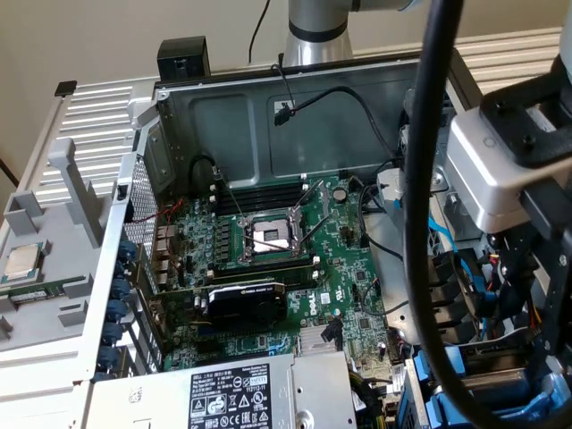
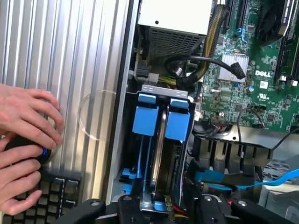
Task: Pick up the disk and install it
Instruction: 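Insert the first disk wire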
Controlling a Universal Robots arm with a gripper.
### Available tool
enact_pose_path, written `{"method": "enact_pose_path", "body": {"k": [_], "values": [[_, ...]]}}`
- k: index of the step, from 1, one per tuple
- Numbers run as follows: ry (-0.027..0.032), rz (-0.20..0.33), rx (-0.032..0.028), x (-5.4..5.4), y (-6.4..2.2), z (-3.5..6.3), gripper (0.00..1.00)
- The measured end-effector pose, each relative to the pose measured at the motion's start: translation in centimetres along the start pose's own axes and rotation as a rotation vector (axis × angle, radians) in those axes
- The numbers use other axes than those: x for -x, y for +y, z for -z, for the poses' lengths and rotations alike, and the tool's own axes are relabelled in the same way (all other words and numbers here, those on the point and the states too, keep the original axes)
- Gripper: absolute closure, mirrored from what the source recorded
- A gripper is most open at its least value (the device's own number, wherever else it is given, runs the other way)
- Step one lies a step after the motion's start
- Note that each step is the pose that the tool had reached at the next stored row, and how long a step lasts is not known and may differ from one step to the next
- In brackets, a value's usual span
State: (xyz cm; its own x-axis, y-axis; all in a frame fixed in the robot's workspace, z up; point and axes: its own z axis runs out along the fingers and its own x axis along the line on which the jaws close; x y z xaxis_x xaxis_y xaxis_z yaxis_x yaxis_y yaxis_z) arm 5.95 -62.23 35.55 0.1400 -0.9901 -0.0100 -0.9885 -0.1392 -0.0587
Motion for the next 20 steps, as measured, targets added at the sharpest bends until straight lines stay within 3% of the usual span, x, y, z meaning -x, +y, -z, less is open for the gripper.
{"method": "enact_pose_path", "body": {"k": [8, 13, 18, 20], "values": [[-0.0199, 0.024, 0.0213, -0.1, -0.45, -0.55, 0.53], [-0.0421, 0.042, 0.0298, -0.1, -0.7, -0.78, 0.53], [-0.0584, 0.05, 0.0379, -0.4, -1.04, -0.99, 0.53], [-0.0665, 0.05, 0.0449, -0.6, -1.11, -1.12, 0.53]]}}
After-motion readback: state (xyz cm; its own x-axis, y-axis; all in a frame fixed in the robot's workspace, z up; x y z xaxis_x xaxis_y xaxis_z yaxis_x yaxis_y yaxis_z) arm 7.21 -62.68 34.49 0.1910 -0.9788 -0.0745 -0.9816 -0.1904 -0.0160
